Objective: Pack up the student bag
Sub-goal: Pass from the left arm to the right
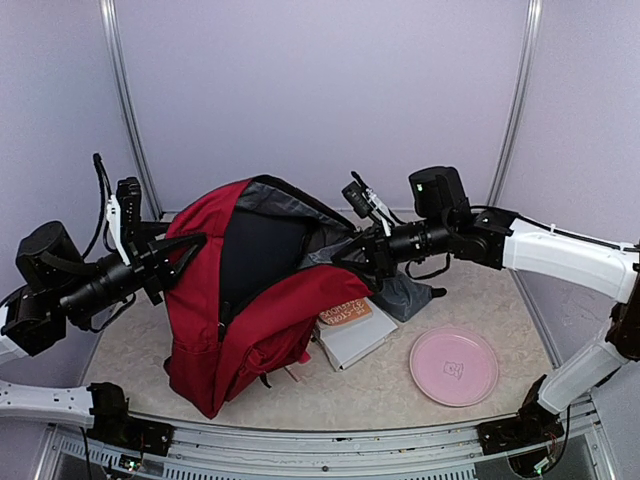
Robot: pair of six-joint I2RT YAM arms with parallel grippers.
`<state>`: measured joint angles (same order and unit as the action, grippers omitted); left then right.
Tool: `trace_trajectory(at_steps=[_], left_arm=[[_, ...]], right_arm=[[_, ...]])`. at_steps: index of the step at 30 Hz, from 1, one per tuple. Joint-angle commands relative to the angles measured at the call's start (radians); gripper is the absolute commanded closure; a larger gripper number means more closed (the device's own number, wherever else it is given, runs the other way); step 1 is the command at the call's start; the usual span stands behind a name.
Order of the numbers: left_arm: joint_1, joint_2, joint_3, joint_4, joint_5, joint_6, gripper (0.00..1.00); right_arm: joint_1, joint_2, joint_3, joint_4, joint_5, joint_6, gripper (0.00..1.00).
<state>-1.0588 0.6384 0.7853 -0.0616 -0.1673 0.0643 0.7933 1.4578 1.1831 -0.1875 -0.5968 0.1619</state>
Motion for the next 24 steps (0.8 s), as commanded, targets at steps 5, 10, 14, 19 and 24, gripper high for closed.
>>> trace_trajectory(at_steps=[5, 10, 14, 19, 24], left_arm=[[0.035, 0.025, 0.187, -0.307, -0.001, -0.115, 0.01], [0.017, 0.145, 0.357, -0.415, -0.081, -0.059, 0.01], [0.005, 0.243, 0.465, -0.453, -0.197, 0.010, 0.01], [0.034, 0.280, 0.499, -0.464, -0.270, 0.016, 0.01], [0.058, 0.234, 0.441, -0.484, -0.167, -0.067, 0.01]], right_arm=[[0.042, 0.083, 0.394, -0.191, 0.183, -0.177, 1.00], [0.083, 0.163, 0.540, -0.297, 0.252, -0.230, 1.00], [0.111, 0.183, 0.554, -0.323, 0.243, -0.273, 1.00], [0.112, 0.176, 0.546, -0.351, 0.266, -0.294, 1.00], [0.112, 0.154, 0.511, -0.366, 0.305, -0.309, 1.00]])
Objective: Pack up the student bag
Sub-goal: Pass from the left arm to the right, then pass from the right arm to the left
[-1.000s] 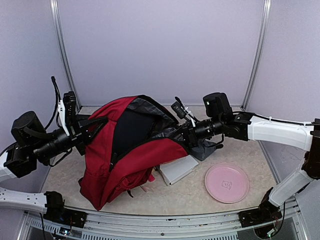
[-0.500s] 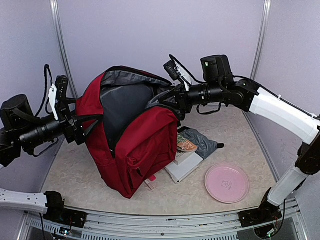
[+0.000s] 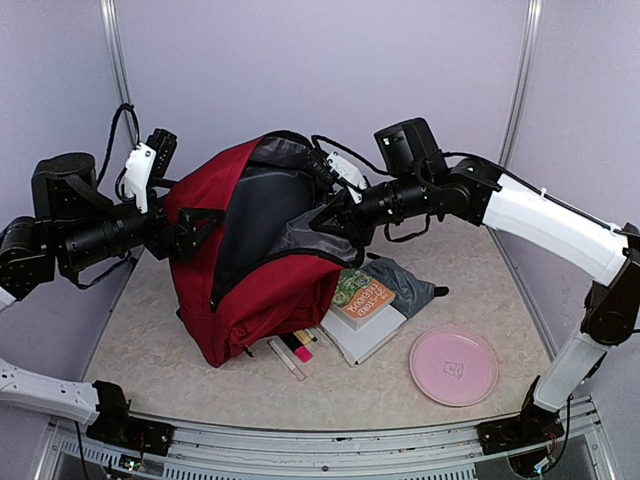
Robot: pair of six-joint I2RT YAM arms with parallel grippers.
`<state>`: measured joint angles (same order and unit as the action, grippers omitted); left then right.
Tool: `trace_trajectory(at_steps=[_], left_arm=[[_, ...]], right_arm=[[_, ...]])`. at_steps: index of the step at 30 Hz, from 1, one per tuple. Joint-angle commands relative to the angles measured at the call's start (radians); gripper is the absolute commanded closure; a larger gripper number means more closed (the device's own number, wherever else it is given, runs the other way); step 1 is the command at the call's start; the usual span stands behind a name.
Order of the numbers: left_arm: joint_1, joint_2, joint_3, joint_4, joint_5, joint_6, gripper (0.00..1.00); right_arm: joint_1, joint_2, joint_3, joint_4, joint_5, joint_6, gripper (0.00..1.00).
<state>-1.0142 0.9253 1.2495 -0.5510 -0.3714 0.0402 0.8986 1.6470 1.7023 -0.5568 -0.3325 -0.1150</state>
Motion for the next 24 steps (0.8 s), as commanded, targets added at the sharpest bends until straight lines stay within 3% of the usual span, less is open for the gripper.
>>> trace_trajectory(at_steps=[1, 7, 11, 24], left_arm=[[0.016, -0.075, -0.037, 0.007, 0.053, -0.051, 0.01], [0.025, -0.242, -0.110, 0.096, 0.189, -0.066, 0.01], [0.025, -0.260, -0.131, 0.146, 0.288, -0.044, 0.01], [0.025, 0.210, 0.164, 0.020, 0.184, -0.003, 0.01]], right_arm=[[0.004, -0.039, -0.016, -0.003, 0.049, -0.033, 1.00], [-0.012, -0.072, -0.093, 0.026, 0.047, -0.030, 1.00], [-0.012, -0.074, -0.108, 0.035, 0.036, -0.022, 1.00], [-0.012, -0.107, -0.183, 0.120, -0.035, 0.026, 1.00]])
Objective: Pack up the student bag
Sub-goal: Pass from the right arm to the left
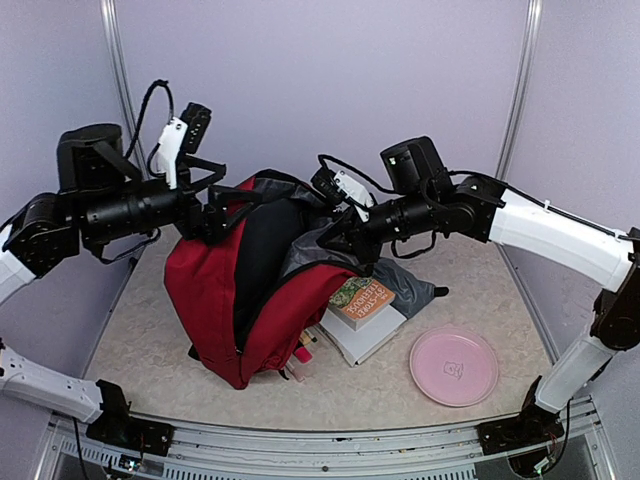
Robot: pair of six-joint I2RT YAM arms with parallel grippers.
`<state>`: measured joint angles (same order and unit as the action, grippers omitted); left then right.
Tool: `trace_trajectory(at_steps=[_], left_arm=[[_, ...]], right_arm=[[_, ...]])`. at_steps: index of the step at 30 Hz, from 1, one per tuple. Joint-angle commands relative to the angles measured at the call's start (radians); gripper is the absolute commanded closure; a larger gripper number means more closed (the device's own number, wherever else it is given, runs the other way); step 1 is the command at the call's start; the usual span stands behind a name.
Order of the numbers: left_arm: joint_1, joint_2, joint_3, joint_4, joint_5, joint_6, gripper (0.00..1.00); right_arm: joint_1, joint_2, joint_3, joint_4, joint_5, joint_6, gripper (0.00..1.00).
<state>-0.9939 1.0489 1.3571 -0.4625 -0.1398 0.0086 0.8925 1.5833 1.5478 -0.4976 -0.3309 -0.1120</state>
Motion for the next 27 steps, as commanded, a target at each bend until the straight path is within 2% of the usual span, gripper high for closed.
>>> trace_trajectory(at_steps=[1, 6, 12, 17, 19, 21, 24, 27], left_arm=[[0.005, 0.102, 0.061, -0.069, -0.069, 0.035, 0.01], [0.049, 0.165, 0.064, -0.092, -0.166, 0.068, 0.01], [0.115, 0.250, 0.052, -0.151, -0.160, 0.084, 0.01], [0.145, 0.241, -0.004, -0.113, -0.146, 0.087, 0.01], [0.146, 0.235, -0.025, -0.096, -0.133, 0.090, 0.05], [0.146, 0.232, -0.042, -0.083, -0.120, 0.091, 0.16], [0.146, 0.241, -0.045, -0.087, -0.106, 0.090, 0.43], [0.146, 0.237, -0.053, -0.081, -0.068, 0.086, 0.78]], right_arm=[[-0.006, -0.046, -0.034, 0.068, -0.051, 0.022, 1.00], [-0.006, -0.056, -0.056, 0.090, -0.111, 0.011, 1.00], [-0.006, -0.062, -0.086, 0.104, -0.149, -0.014, 1.00], [-0.007, -0.076, -0.106, 0.114, -0.186, -0.029, 1.00], [-0.006, -0.082, -0.122, 0.126, -0.199, -0.033, 1.00], [-0.007, -0.089, -0.135, 0.135, -0.217, -0.039, 1.00], [-0.007, -0.097, -0.151, 0.148, -0.236, -0.044, 1.00], [-0.006, -0.113, -0.179, 0.172, -0.255, -0.046, 1.00]])
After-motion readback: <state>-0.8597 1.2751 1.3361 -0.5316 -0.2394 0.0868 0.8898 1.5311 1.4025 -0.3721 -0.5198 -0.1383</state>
